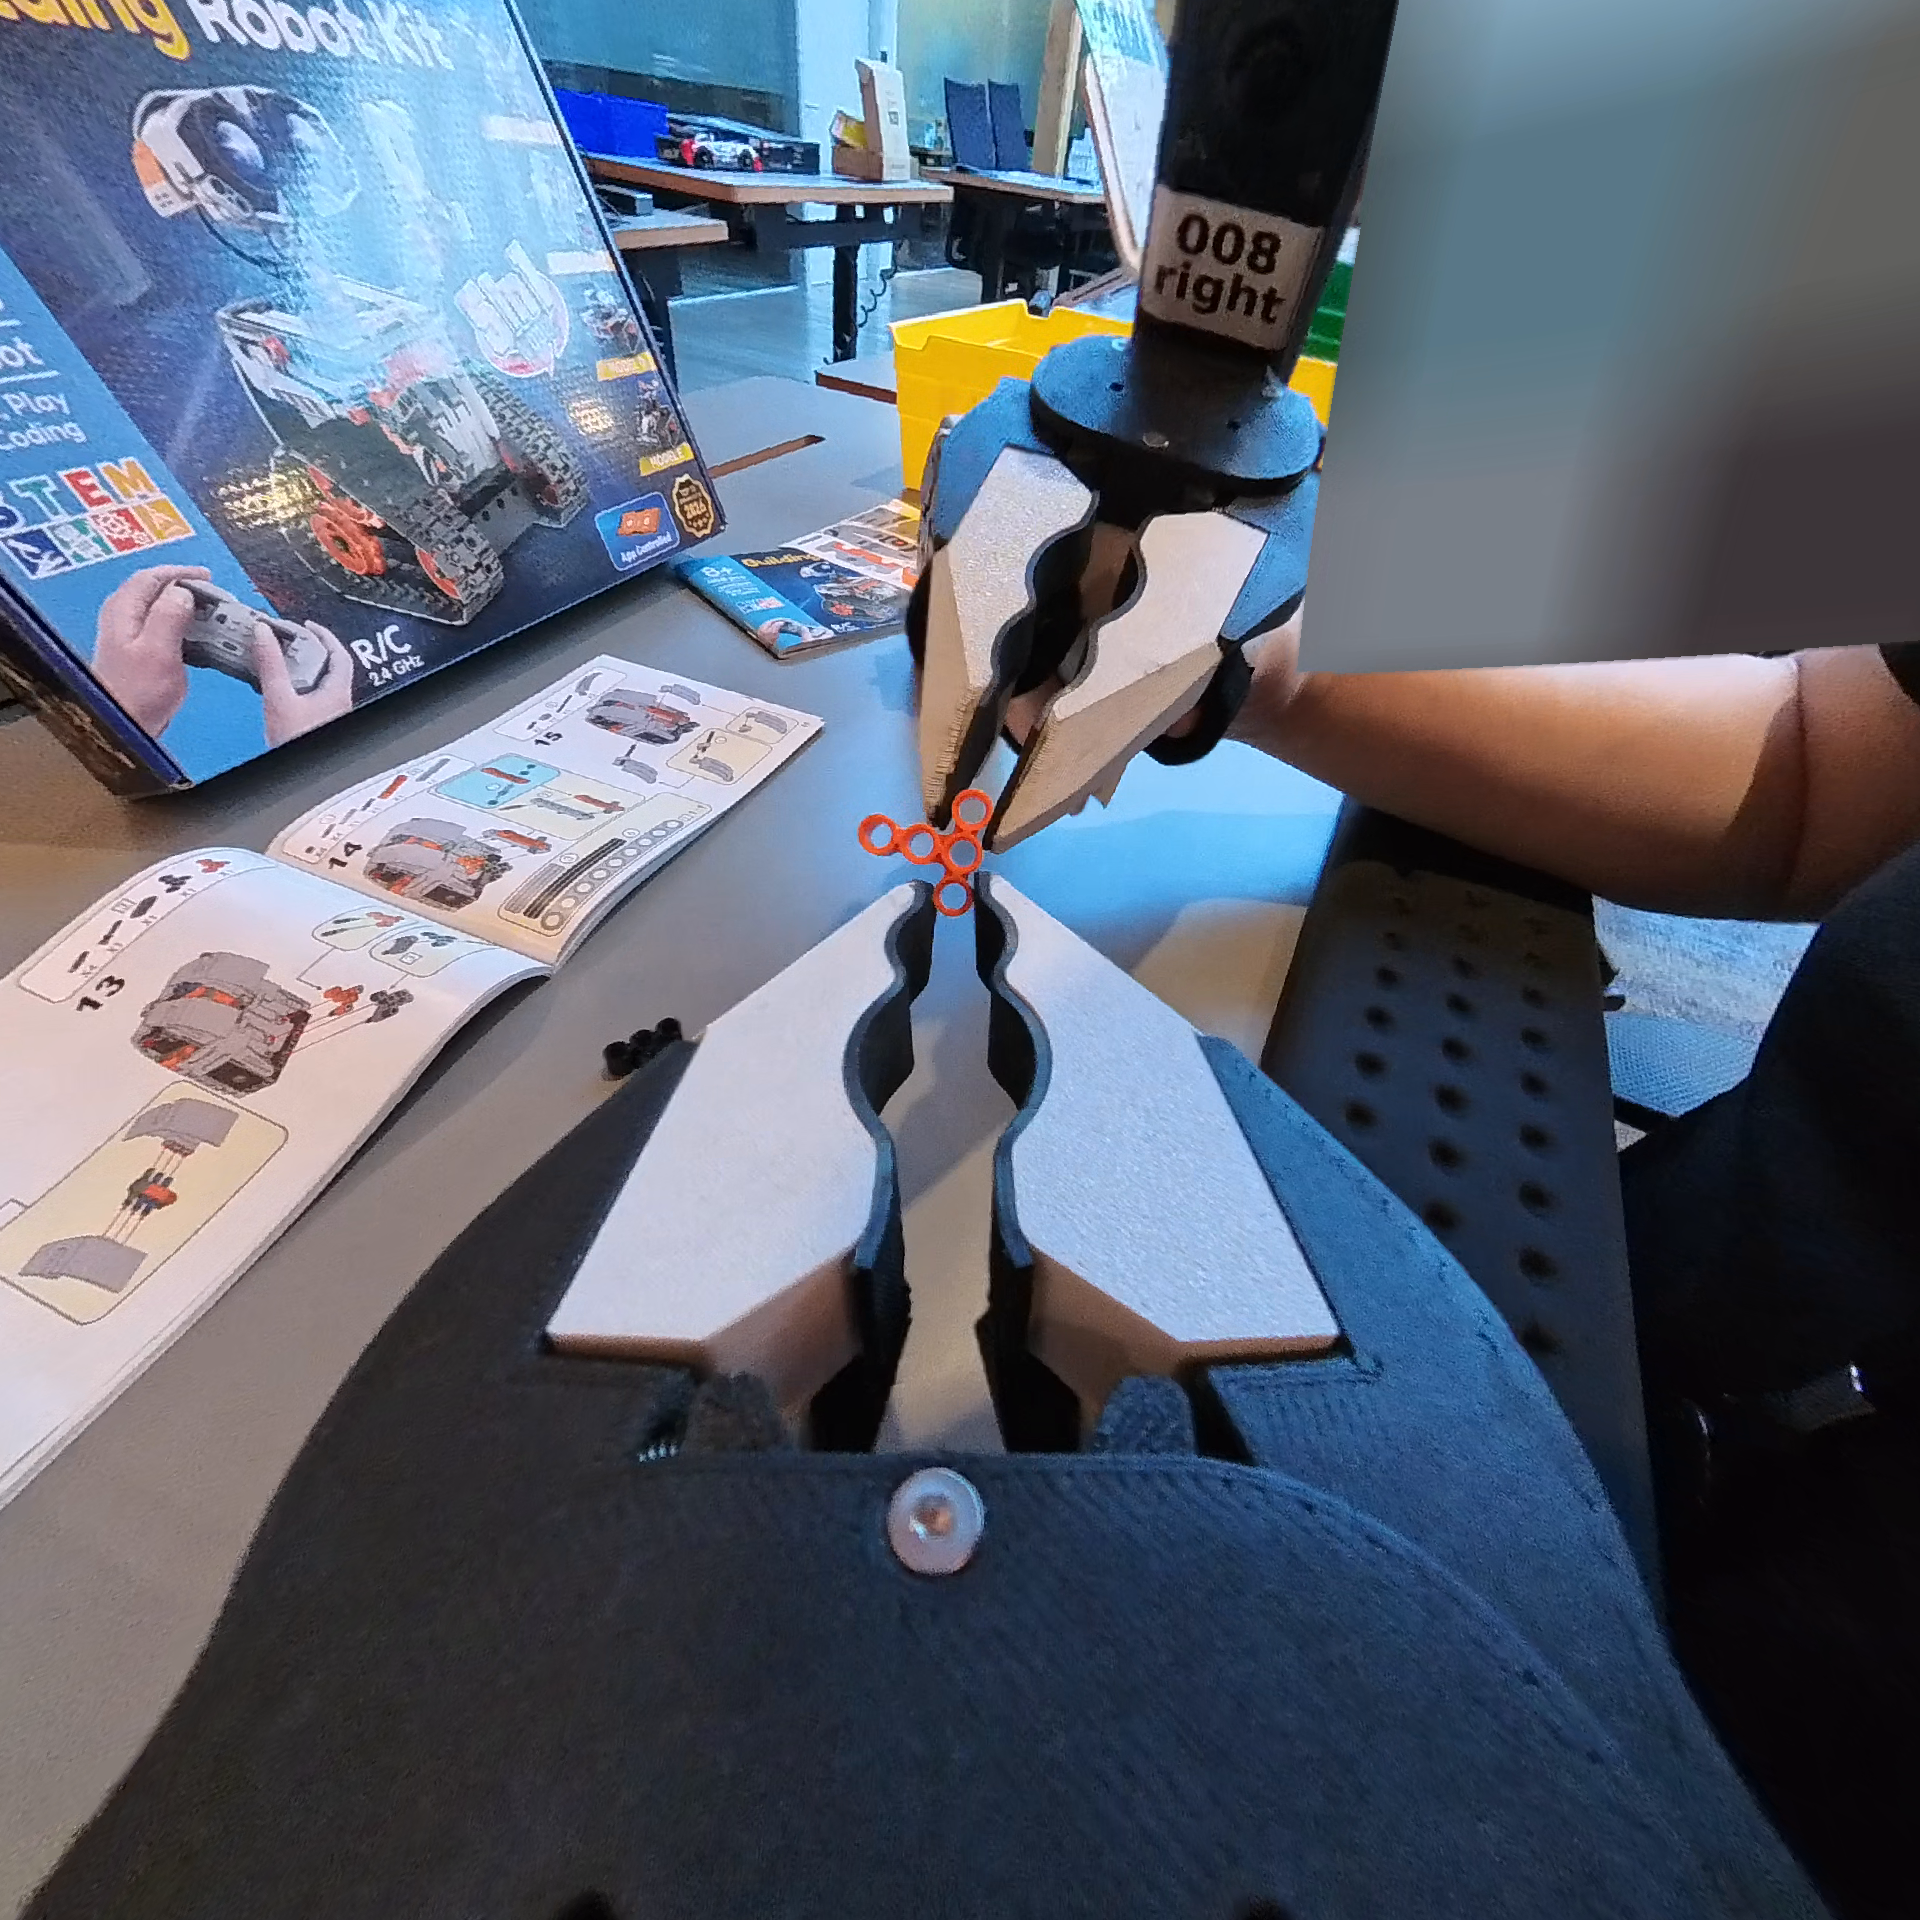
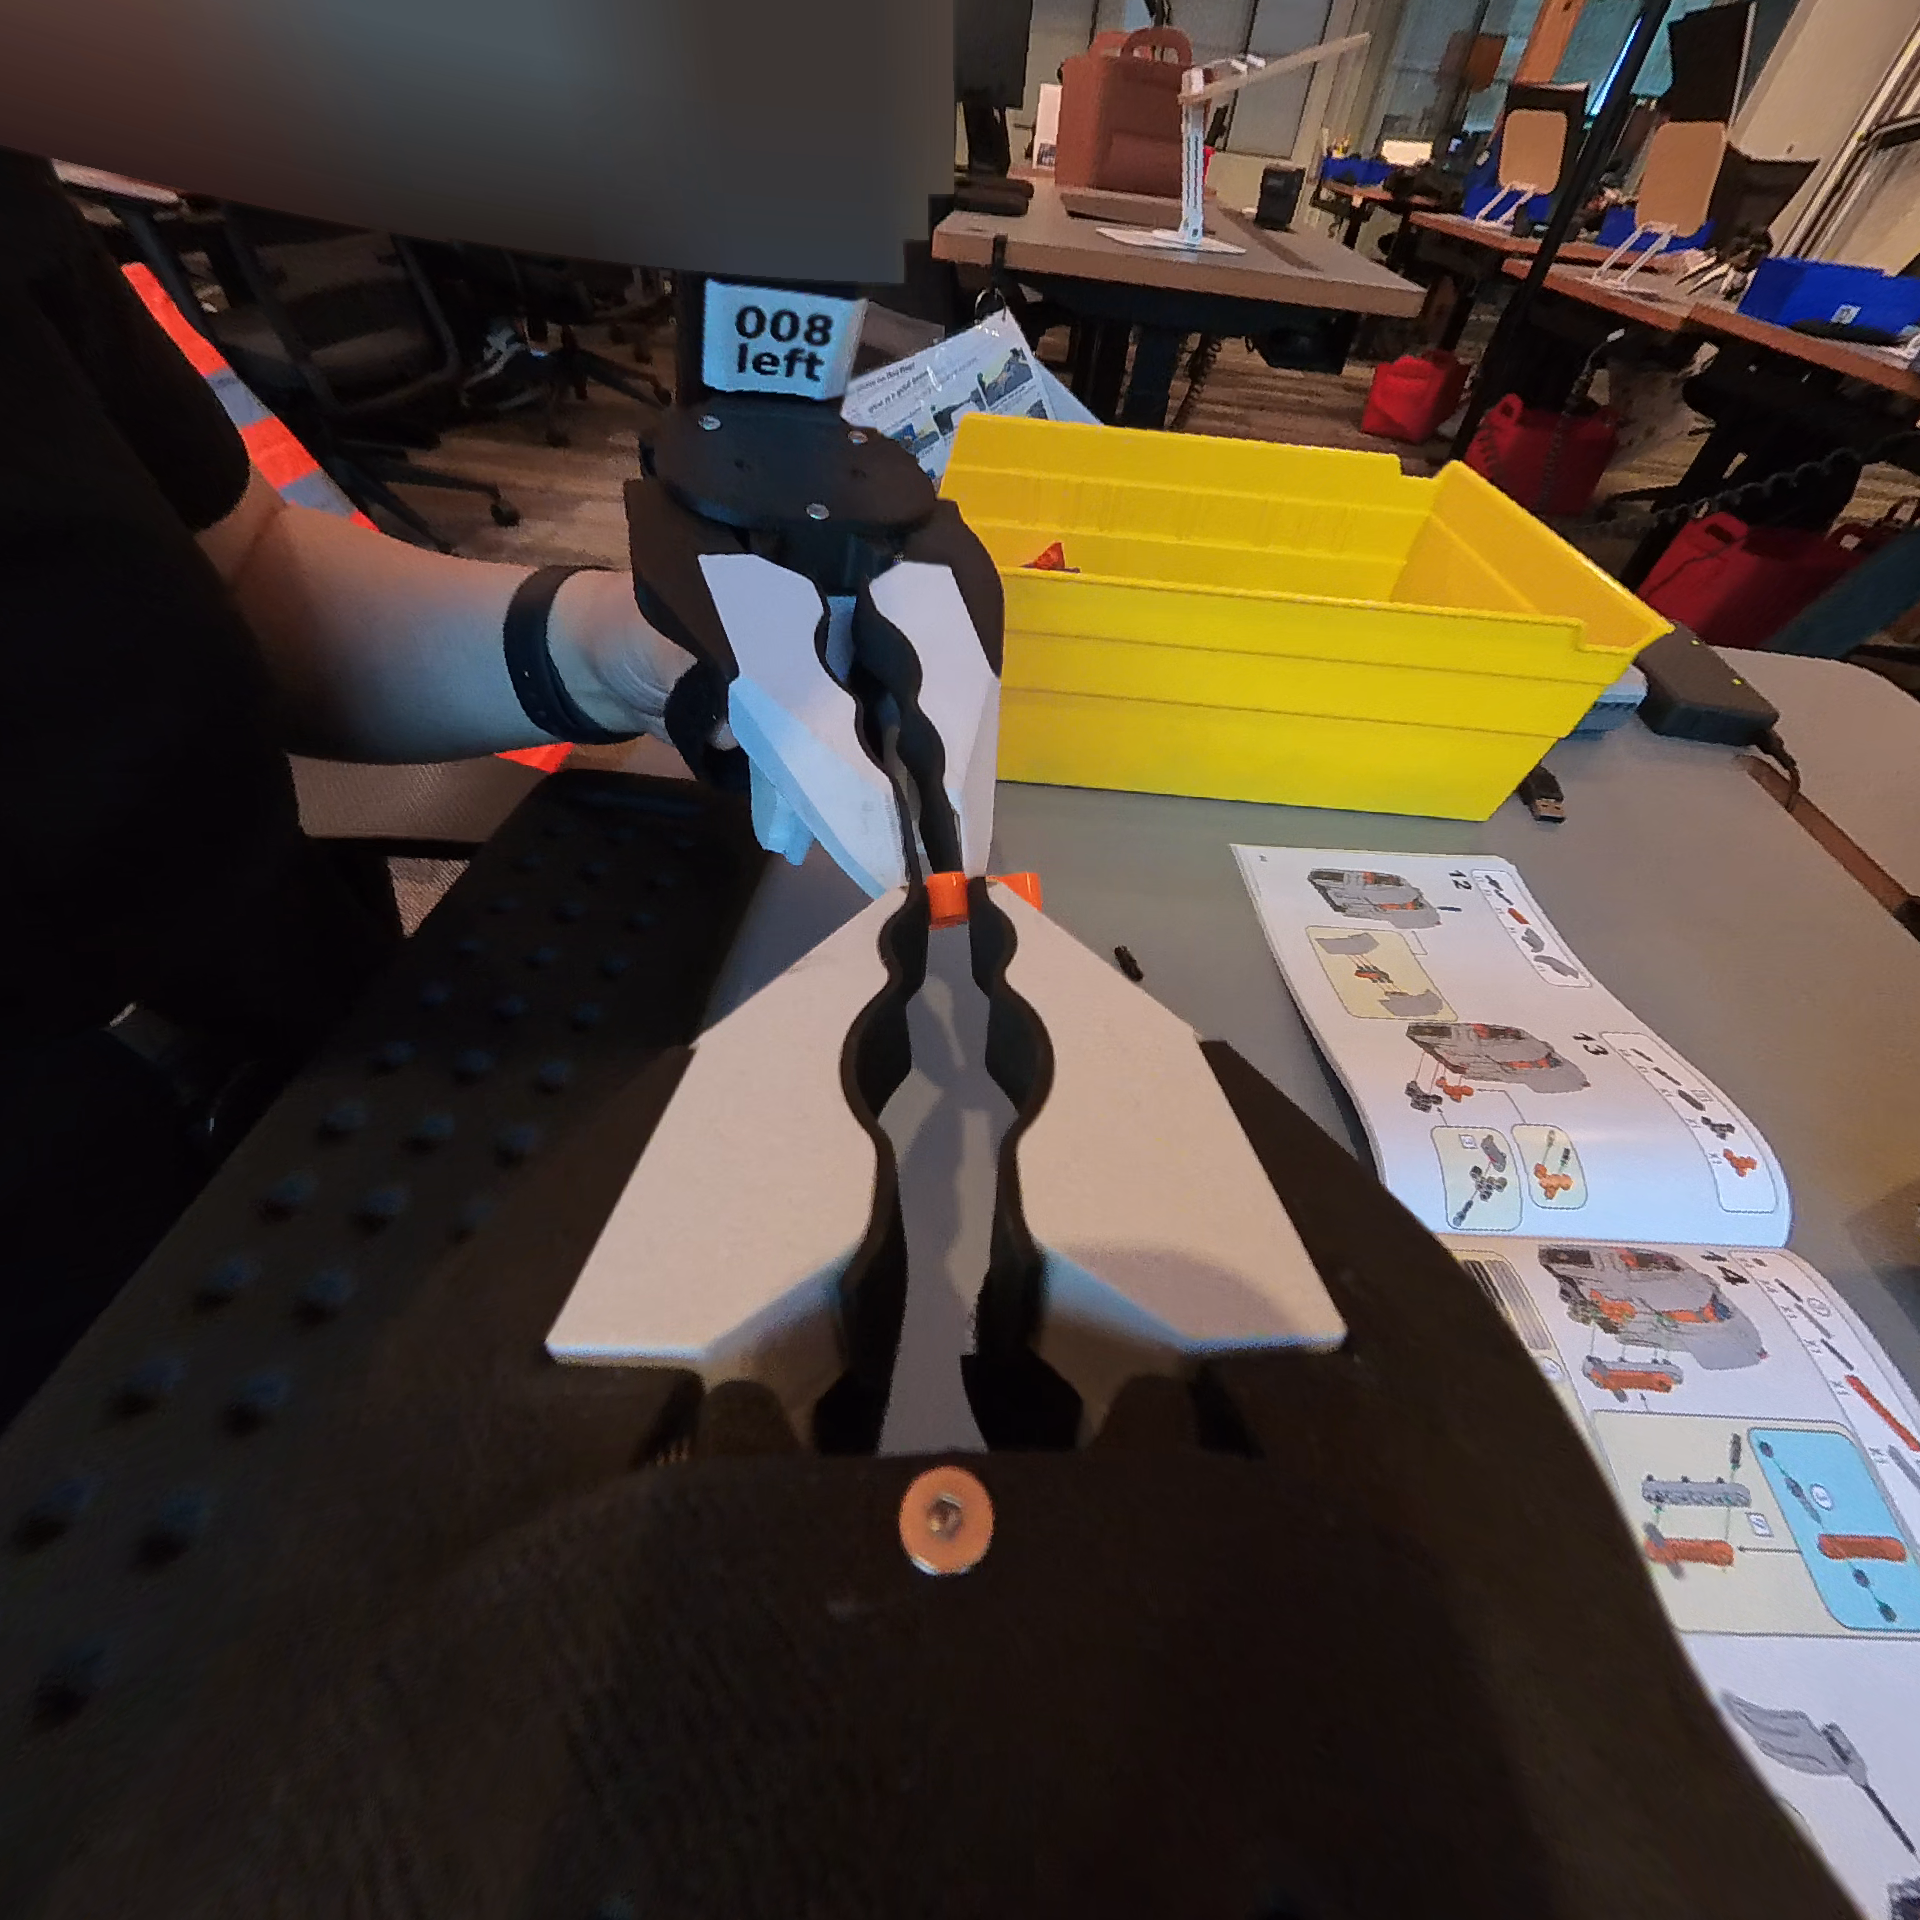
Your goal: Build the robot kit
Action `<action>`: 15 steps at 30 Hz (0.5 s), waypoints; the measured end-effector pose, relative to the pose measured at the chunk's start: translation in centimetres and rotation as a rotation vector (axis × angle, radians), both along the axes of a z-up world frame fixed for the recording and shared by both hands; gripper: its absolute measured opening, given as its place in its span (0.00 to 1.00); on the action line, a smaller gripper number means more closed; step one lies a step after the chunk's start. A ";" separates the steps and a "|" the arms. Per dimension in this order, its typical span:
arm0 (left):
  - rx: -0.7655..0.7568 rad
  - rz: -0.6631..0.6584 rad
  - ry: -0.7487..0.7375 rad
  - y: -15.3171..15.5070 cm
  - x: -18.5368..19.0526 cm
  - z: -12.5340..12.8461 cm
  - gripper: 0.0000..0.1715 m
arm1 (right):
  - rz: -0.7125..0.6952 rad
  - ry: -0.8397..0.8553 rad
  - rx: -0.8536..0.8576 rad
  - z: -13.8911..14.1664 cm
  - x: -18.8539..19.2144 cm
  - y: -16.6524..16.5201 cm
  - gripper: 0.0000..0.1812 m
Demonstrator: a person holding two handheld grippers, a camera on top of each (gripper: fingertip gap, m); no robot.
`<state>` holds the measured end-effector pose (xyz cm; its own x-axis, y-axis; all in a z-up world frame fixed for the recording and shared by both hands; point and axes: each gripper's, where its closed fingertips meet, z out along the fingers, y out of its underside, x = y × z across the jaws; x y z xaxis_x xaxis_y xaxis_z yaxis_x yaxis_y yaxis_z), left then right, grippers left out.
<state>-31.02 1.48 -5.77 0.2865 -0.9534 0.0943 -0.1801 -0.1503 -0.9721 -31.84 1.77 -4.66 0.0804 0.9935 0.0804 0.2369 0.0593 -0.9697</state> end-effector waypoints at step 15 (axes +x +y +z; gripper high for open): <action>-0.562 -0.035 -0.403 2.2 -1.4 3.3 0.10 | -0.246 -0.235 0.712 0.8 -0.7 1.0 0.03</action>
